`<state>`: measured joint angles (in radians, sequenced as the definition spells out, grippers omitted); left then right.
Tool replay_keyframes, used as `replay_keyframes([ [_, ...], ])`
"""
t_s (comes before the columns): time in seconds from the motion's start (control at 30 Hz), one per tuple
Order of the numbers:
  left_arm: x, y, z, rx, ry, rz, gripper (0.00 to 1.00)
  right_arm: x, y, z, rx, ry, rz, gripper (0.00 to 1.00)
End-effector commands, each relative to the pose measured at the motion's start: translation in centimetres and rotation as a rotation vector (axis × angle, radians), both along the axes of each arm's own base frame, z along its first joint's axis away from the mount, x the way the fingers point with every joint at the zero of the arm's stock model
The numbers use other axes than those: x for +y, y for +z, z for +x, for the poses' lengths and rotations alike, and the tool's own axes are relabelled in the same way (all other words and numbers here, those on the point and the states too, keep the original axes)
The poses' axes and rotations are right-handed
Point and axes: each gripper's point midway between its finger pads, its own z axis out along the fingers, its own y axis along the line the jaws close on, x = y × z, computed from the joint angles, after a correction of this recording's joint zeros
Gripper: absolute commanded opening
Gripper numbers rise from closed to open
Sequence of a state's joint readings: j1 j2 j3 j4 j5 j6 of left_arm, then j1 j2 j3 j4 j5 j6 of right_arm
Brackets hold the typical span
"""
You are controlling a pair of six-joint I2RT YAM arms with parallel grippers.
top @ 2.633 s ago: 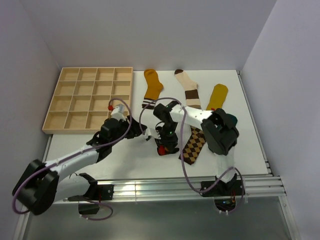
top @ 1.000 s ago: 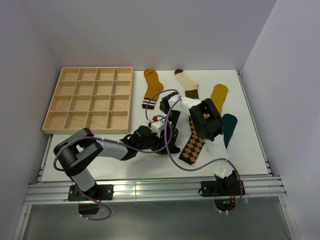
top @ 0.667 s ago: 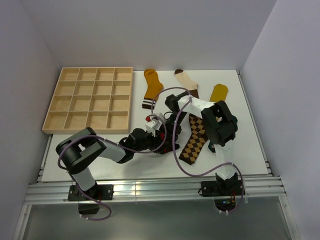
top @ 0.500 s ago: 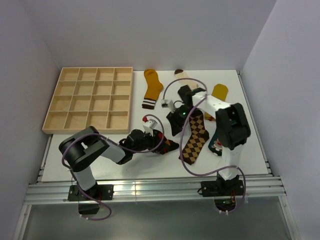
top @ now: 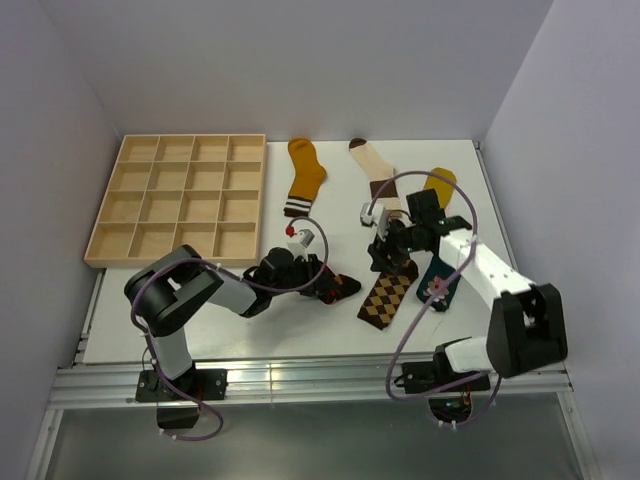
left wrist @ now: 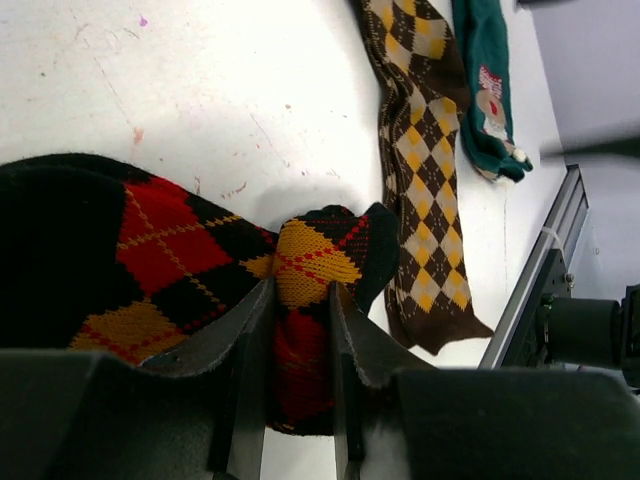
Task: Roll the socks
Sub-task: Roll the sock at the center of the board.
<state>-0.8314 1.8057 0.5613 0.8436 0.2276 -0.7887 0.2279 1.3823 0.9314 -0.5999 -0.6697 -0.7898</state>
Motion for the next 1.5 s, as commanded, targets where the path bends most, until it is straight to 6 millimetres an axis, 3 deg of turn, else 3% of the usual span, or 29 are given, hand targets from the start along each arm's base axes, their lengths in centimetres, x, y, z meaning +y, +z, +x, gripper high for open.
replay_keyframes([
  [0.0, 5.7, -8.9, -3.2, 0.253, 0.032, 0.349, 0.0, 1.1, 1.0, 0.2, -0.268, 0.142, -0.012, 0.7],
  [0.07, 6.1, -9.2, -3.2, 0.275, 0.039, 0.37, 0.0, 1.2, 0.3, -0.7, -0.373, 0.164, -0.057, 0.72],
  [0.1, 6.3, -9.2, -3.1, 0.282, 0.043, 0.371, 0.0, 2.3, -1.1, -2.4, -0.383, 0.227, -0.074, 0.73],
  [0.13, 6.4, -9.3, -3.0, 0.287, 0.048, 0.373, 0.0, 3.0, -0.9, -2.5, -0.438, 0.253, -0.076, 0.73],
  [0.23, 6.8, -9.8, -3.3, 0.311, 0.054, 0.389, 0.0, 4.5, -2.7, -3.7, -0.442, 0.335, -0.109, 0.73],
  [0.4, 7.0, -10.4, -3.9, 0.332, 0.061, 0.375, 0.0, 6.4, -3.3, -3.8, -0.544, 0.385, -0.141, 0.74],
  [0.67, 7.1, -10.8, -4.5, 0.354, 0.05, 0.359, 0.0, 8.5, -4.9, -4.5, -0.56, 0.456, -0.176, 0.74],
  [0.8, 6.9, -10.4, -4.4, 0.341, 0.037, 0.355, 0.0, 8.6, -6.5, -4.9, -0.54, 0.496, -0.221, 0.73],
  [1.0, 6.5, -10.0, -4.6, 0.333, -0.003, 0.347, 0.0, 9.4, -7.0, -4.4, -0.563, 0.519, -0.279, 0.69],
  [1.13, 5.7, -9.3, -5.2, 0.336, -0.06, 0.311, 0.0, 9.7, -8.1, -3.5, -0.532, 0.521, -0.347, 0.54],
  [1.3, 4.9, -8.0, -5.2, 0.326, -0.093, 0.28, 0.0, 9.6, -8.9, -3.3, -0.523, 0.526, -0.385, 0.25],
  [1.4, 4.7, -6.5, -4.5, 0.3, -0.082, 0.259, 0.13, 9.2, -8.8, -3.7, -0.526, 0.529, -0.393, 0.19],
  [1.47, 4.4, -5.5, -3.9, 0.282, -0.072, 0.244, 0.26, 8.7, -8.9, -3.8, -0.531, 0.525, -0.406, 0.17],
])
